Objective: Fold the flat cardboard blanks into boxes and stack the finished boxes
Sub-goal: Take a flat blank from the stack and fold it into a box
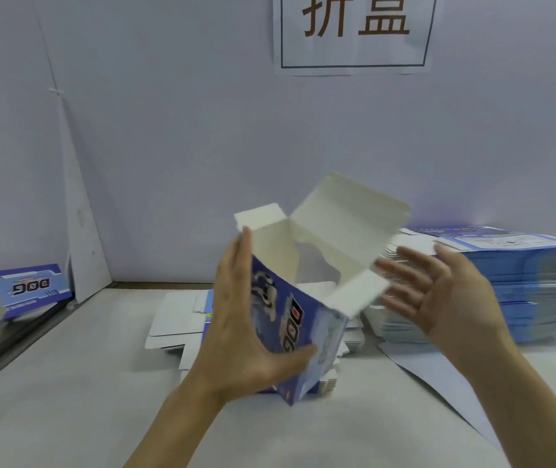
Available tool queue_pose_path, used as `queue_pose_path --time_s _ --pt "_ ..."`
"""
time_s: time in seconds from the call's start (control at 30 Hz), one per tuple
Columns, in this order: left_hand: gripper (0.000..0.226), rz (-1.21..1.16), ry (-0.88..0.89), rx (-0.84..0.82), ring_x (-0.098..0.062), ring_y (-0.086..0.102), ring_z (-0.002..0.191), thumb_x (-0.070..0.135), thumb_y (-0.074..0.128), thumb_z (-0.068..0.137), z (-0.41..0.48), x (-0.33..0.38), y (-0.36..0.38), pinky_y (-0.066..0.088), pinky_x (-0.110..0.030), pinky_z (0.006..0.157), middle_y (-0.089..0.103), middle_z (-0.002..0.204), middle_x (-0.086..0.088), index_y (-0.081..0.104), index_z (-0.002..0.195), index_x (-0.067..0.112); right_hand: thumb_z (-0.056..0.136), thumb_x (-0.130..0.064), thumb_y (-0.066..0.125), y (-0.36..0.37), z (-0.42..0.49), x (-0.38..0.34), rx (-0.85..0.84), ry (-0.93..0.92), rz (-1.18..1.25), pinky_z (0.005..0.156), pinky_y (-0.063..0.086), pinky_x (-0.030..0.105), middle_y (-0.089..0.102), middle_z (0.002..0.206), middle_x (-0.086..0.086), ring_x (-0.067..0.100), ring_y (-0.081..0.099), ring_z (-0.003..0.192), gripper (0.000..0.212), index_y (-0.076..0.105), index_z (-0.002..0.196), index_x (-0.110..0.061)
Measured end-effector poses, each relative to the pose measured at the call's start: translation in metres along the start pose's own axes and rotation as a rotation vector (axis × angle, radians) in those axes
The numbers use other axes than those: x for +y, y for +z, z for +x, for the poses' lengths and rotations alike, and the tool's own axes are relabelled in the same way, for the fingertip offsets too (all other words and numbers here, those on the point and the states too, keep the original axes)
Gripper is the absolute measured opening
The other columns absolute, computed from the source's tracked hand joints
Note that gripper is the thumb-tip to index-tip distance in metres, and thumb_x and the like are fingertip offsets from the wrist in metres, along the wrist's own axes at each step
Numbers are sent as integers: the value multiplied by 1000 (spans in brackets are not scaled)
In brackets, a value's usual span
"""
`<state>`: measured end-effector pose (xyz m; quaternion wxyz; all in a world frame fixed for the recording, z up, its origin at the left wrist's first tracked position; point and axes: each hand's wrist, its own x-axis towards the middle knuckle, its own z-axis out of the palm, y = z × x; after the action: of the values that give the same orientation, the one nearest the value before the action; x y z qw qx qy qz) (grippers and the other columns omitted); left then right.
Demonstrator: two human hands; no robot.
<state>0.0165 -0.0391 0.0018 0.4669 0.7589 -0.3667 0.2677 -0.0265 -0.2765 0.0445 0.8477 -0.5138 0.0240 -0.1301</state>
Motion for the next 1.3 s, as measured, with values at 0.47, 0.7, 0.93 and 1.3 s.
queue_pose_path --time_s 0.47,0.7,0.93,1.3 --pt "88 -535 -585 67 -6 54 123 65 74 66 15 6 -11 42 -37 106 57 134 13 39 142 39 62 -30 83 29 -8 45 -415 -171 -377 73 59 29 71 116 -2 24 71 101 74 50 127 -39" --pt "48 -604 -596 82 -8 70 74 57 69 62 9 5 6 58 -30 71 72 73 11 66 96 23 65 -37 81 25 -6 43 -383 -129 -426 72 60 30 71 118 -6 22 71 101 77 43 132 -40" --pt "66 -573 -580 53 -27 71 73 63 57 68 10 8 1 58 -31 63 73 86 -14 64 108 11 69 -40 78 28 -8 43 -413 -139 -417 70 59 26 70 118 -11 18 71 103 73 41 133 -42" --pt "48 -553 -507 144 -11 70 65 60 61 65 9 9 -1 52 -19 54 73 72 5 69 90 20 80 -37 70 22 -5 43 -440 -155 -398 73 58 25 68 121 -10 20 69 107 55 46 128 -50"
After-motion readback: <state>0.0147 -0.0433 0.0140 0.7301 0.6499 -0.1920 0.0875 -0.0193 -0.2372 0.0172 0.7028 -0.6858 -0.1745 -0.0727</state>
